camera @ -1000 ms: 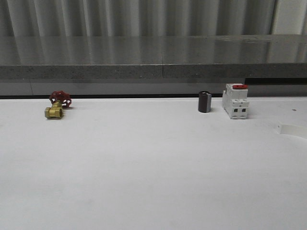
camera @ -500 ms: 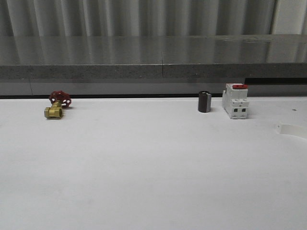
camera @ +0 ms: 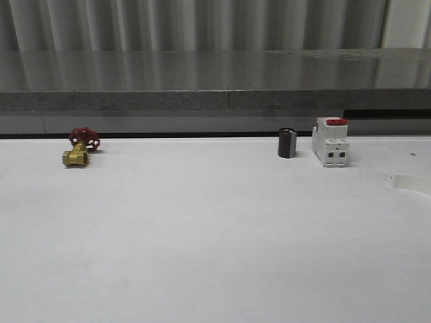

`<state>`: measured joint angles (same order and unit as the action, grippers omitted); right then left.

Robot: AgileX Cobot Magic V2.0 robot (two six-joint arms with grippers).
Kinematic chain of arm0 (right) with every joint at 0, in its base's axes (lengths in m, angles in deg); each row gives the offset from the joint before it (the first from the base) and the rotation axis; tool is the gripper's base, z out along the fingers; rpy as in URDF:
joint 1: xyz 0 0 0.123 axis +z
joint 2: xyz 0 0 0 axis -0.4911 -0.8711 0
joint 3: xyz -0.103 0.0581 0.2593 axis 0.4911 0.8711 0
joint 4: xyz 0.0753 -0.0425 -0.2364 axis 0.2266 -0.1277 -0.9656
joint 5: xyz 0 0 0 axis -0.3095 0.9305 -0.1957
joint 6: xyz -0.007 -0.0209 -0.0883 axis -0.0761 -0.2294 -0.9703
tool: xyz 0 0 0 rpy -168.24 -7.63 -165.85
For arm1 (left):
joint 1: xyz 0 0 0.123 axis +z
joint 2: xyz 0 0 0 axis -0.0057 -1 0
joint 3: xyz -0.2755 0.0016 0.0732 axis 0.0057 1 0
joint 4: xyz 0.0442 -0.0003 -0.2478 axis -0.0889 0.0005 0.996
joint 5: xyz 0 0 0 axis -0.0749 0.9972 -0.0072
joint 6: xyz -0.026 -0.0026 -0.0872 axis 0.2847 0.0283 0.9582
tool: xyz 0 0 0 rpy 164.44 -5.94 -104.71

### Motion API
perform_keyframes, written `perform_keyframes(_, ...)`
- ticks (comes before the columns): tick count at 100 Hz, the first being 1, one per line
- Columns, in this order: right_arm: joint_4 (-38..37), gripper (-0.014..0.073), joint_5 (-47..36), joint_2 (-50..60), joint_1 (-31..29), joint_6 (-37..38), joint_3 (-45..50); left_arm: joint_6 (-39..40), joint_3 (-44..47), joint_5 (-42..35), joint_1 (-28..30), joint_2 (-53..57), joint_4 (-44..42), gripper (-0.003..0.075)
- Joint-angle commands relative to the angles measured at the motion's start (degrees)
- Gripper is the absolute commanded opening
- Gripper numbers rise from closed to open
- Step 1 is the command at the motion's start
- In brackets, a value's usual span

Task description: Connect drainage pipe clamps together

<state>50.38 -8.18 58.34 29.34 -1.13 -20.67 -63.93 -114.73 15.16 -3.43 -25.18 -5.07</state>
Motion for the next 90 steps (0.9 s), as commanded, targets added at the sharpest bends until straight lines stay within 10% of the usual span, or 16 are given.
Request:
perform_keyframes(1, 0.1, -0.0067, -4.5, 1.1, 0.0, -0.4, -0.9, 0.5, -5.2, 0.3, 0.2, -4.4, 0.4, -0.0020)
perform_keyframes(39, 0.1, -0.0067, -4.5, 1.1, 0.0, -0.4, -0.9, 0.5, -7.3, 1.9, 0.2, -14.1, 0.4, 0.0000)
perform_keyframes(68, 0.1, -0.0067, -4.5, 1.1, 0.0, -0.4, -0.9, 0.5, -7.3, 2.0, 0.2, -14.5, 0.4, 0.0573)
perform_keyframes(90, 0.1, -0.0067, -4.5, 1.1, 0.0, -0.4, -0.9, 0.5, -9.9, 2.6, 0.7, -19.0, 0.0, 0.0609)
